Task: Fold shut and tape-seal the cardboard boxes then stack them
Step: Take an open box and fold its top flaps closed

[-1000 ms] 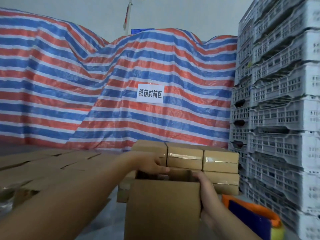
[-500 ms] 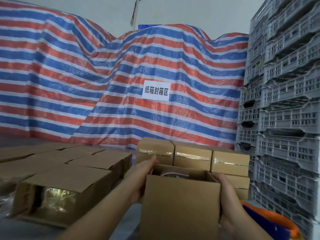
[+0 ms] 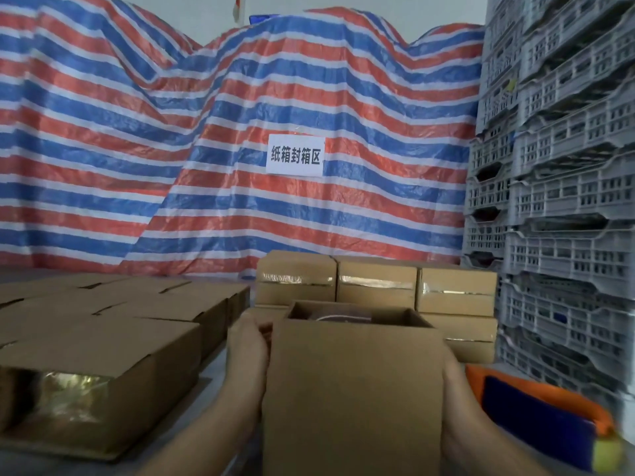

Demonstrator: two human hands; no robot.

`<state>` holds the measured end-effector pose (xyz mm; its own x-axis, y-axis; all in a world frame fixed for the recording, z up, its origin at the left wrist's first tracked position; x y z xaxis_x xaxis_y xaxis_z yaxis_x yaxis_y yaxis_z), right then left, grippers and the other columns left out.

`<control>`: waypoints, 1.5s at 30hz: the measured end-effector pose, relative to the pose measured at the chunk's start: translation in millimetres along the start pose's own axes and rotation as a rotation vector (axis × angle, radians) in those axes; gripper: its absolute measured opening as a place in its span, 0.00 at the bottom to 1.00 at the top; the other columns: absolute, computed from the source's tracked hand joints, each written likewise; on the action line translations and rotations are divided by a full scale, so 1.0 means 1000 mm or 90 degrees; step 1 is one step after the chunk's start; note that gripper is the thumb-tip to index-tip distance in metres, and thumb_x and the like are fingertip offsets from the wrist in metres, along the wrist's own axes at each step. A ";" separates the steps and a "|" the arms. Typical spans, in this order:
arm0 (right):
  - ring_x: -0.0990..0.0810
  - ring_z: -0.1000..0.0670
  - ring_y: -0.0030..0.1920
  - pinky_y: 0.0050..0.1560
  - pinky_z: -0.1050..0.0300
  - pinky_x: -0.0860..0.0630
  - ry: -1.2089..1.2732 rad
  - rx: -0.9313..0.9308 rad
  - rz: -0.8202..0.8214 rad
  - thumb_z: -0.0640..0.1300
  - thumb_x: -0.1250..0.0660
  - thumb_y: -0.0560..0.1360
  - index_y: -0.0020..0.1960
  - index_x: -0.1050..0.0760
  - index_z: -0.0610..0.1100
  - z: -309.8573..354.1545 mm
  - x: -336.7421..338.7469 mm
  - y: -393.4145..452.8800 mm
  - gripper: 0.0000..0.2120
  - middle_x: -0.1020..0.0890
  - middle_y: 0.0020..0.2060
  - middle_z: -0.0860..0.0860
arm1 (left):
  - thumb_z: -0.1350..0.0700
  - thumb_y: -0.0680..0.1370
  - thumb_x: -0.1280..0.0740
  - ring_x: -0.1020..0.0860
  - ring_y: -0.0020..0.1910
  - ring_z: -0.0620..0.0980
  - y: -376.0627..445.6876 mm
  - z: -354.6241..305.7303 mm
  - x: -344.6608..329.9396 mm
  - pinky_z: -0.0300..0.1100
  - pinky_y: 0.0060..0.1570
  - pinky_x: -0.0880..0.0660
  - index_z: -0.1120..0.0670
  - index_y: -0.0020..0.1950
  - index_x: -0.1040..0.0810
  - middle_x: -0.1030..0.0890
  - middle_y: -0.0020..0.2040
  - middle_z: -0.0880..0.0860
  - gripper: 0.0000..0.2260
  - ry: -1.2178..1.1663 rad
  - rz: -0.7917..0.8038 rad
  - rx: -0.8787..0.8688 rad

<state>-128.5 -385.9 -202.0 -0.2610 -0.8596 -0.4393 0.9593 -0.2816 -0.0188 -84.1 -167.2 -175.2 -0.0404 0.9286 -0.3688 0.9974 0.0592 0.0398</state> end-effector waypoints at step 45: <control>0.18 0.48 0.29 0.32 0.55 0.22 -0.008 0.034 0.059 0.60 0.36 0.74 0.32 0.14 0.44 0.020 0.012 -0.002 0.24 0.17 0.31 0.47 | 0.55 0.81 0.38 0.18 0.35 0.51 -0.003 0.005 -0.006 0.43 0.35 0.25 0.58 0.52 0.19 0.17 0.37 0.56 0.10 0.102 0.190 -0.001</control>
<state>-135.6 -404.4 -189.0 -0.1735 -0.8882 -0.4254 0.9723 -0.2231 0.0693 -86.9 -174.6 -178.3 0.2443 0.9511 -0.1893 0.9667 -0.2233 0.1252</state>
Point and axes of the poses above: each hand's wrist, its own y-axis towards the middle knuckle, its own x-axis out of the back of the hand, z = x × y, the point moved 6 cm from there along y, towards the middle knuckle
